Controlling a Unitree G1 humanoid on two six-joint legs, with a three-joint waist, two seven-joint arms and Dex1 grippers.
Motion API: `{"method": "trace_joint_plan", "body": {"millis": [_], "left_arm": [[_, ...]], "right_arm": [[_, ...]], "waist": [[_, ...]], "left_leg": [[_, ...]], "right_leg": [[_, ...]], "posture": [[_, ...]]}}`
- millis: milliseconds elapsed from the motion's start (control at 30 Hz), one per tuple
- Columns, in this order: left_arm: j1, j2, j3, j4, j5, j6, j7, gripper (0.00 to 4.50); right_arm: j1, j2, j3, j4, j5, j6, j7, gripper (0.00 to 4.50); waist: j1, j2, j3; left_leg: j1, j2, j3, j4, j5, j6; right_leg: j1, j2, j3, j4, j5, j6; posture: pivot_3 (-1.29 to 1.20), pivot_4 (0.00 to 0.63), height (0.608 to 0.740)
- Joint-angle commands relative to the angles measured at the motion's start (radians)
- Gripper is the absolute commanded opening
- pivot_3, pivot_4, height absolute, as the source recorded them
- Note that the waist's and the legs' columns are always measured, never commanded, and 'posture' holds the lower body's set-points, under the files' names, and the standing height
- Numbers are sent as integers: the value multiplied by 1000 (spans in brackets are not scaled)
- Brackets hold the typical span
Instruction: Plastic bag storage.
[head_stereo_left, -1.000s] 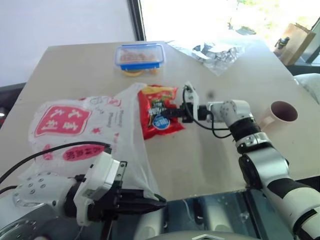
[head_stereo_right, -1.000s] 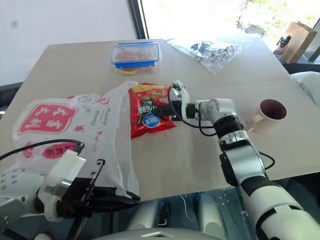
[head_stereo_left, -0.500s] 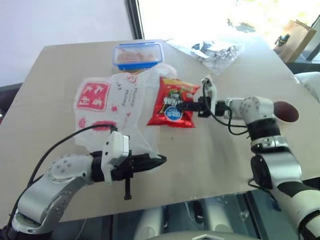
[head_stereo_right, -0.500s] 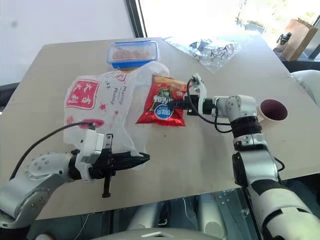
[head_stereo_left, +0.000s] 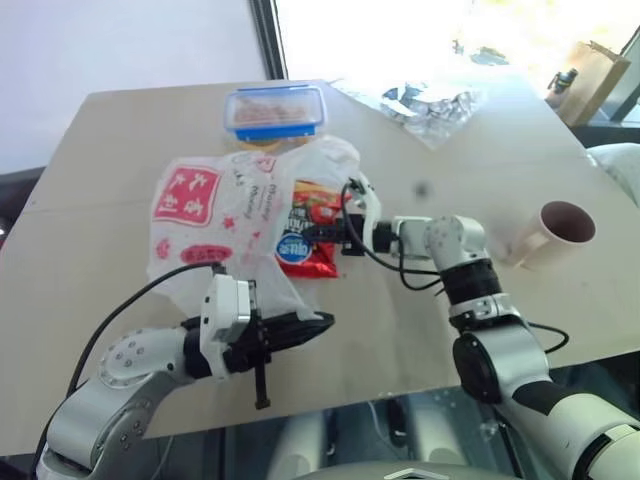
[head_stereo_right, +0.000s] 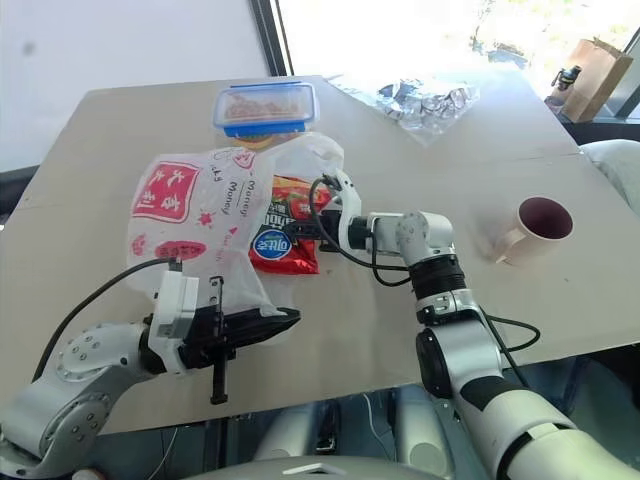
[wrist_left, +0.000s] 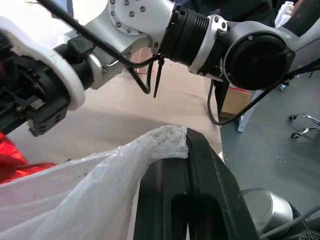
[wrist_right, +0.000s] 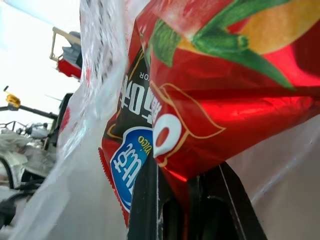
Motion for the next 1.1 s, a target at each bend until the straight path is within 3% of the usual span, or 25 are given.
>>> {"method": "trace_joint_plan", "body": {"millis": [33,133,200,233,267,367,500,667,900,1100], "left_arm": [[-6,-22,17,-48,-27,-15,36,0],[-16,-37,43,-63,-69,3,77,0],[-18,-37,54,-75,-83,8,94,0],[-17,-35,56,-81,-86,9,101,0],[-14,-34,58,-87,-88,12,111,0],[-16,-44,58,-100,-99,24,152,0],[-31,-53,42,-104,-107,33,185,0],[-102,-65,30,-83,-121,49,221,0],[-165,-72,21,-71,-150,76,251,0],[-197,-74,9,-46,-154,83,249,0]], "right_arm": [[-86,117,-12,101,-22,-177,-26,70],[-124,172,32,210,-66,-304,6,70],[-141,186,30,256,-51,-328,53,625],[-147,185,28,266,-44,-331,68,649],[-150,177,40,266,-49,-338,83,1261],[-132,131,77,225,-72,-328,103,2546],[-121,90,78,212,-69,-310,135,2546],[-51,59,104,77,-86,-288,110,3980],[118,-92,60,-339,-19,-137,75,3980],[261,-309,-17,-701,7,-100,36,3980]], "waist": [[-1,0,0],[8,0,0],[7,-1,-1],[6,-1,-1],[5,-1,-1],[4,-1,0],[4,-1,0],[6,-1,0],[13,-1,-1],[18,-1,-1]], "left_leg": [[1,1,0,0,0,-1],[1,0,-2,0,0,-1],[1,-1,-1,0,0,-1],[1,-1,-1,0,0,-1],[1,-1,-1,0,0,-1],[1,0,-1,0,0,-1],[1,0,-1,0,0,-1],[1,-1,-2,0,1,-1],[0,-1,-2,1,0,-1],[0,-1,-2,2,0,-1]], "right_leg": [[0,1,1,1,0,0],[1,0,-1,1,-1,-1],[1,-1,-1,1,-1,-1],[1,-1,-1,1,-1,-1],[1,-1,-1,1,-1,-1],[1,-1,-1,1,-1,-1],[1,-1,-1,2,-1,-1],[1,-1,-1,2,-1,-1],[1,-2,-2,2,-1,-1],[1,-1,-2,2,-1,-1]], "posture": [[0,150,740],[0,150,740],[0,150,740],[0,150,740],[0,150,740],[0,150,740],[0,150,740],[0,150,740],[0,150,740],[0,150,740]]}}
